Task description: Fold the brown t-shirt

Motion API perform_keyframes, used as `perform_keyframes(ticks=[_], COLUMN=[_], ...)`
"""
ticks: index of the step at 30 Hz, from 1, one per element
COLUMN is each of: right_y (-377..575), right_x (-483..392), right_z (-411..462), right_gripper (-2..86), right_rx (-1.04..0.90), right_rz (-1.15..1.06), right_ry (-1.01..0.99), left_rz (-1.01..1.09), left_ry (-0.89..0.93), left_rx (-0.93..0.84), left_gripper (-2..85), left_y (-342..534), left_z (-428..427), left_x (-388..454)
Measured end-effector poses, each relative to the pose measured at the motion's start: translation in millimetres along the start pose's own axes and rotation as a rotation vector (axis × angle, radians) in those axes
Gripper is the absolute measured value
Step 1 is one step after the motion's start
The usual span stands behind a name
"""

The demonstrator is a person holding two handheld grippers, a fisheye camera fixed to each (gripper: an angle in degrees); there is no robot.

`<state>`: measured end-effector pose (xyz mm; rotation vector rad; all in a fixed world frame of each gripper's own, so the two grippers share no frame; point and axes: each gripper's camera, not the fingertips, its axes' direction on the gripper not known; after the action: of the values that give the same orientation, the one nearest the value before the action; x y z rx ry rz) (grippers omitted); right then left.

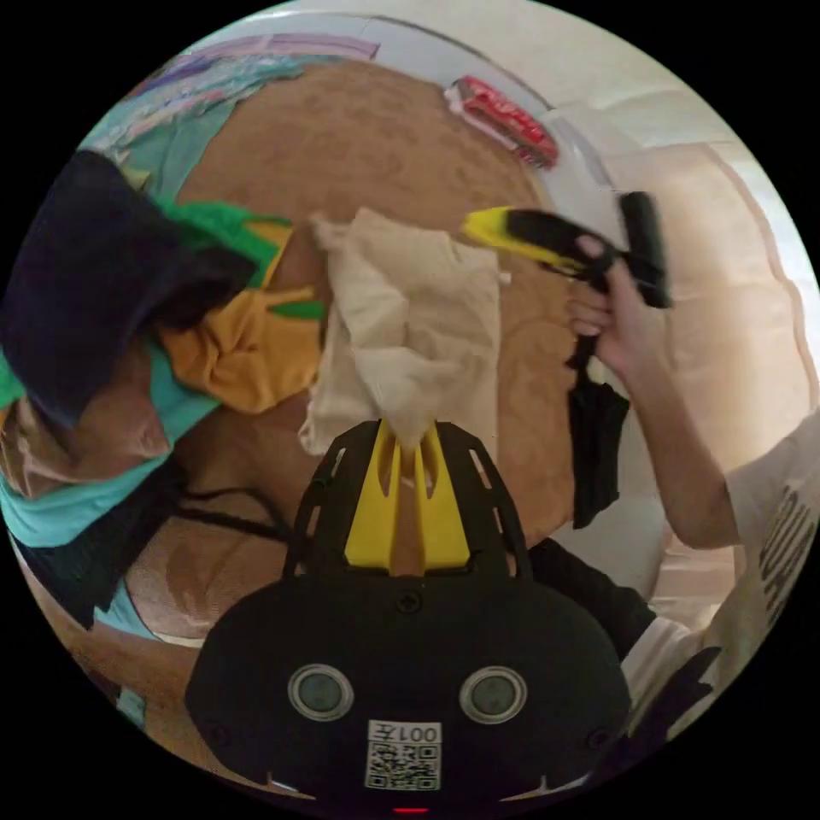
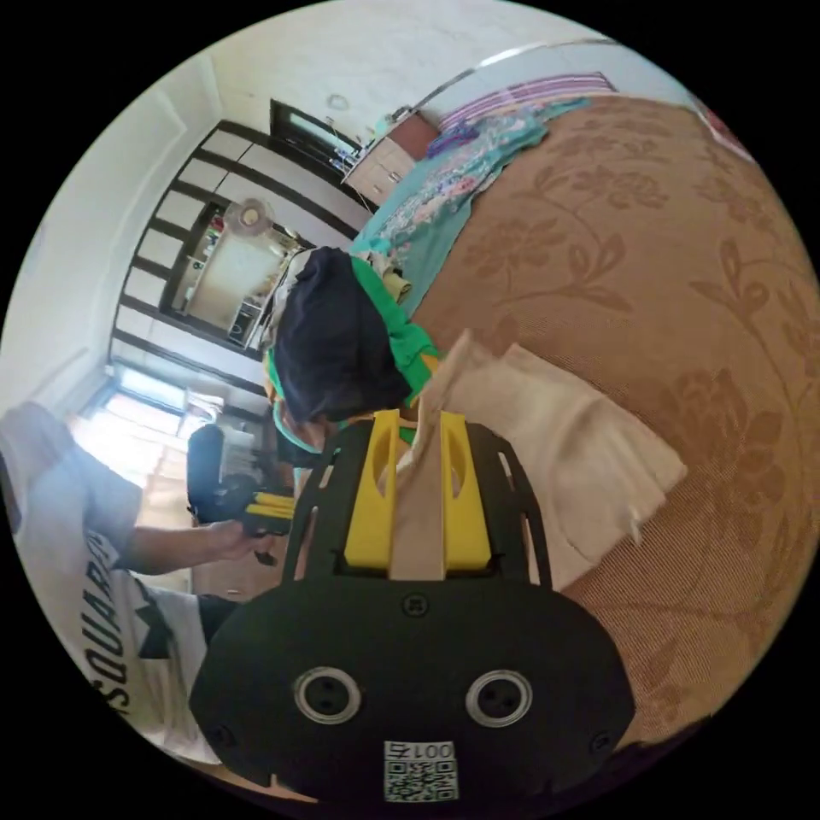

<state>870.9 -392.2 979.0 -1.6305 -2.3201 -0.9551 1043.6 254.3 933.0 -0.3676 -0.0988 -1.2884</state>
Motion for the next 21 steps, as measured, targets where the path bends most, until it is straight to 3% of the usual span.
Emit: perform_keyframes(ticks=[5,7,12,17,21], right_y=[30,49,79,79,73], right_x=[-84,-121,-179,-212,-242], right_z=[-6,18,81,127,146], right_gripper=[7.9,9.6,12.9,12.2,6.6], right_rx=[0.003,-0.144,-0.364,-0.359,-0.313], right_rz=[-0.033,-0.061,-0.048,0.041,0.054], right_ry=[0.287,0.4,0.441,0.58,0.651], left_rz=[-0.148,-0.189,-0.327,-0.517,-0.592], left_ry=[0.098,0.139,0.307,0.438,0.493], left_rx=[0.02,0.043,0.128,0.182,0.205], left_gripper=[-1.0,-1.0,0.1,0.7,0.3], left_y=[-1,-5,-9,5,12], left_z=[-8,-13,-25,-33,-38], left_x=[-85,-112,-184,-247,-289])
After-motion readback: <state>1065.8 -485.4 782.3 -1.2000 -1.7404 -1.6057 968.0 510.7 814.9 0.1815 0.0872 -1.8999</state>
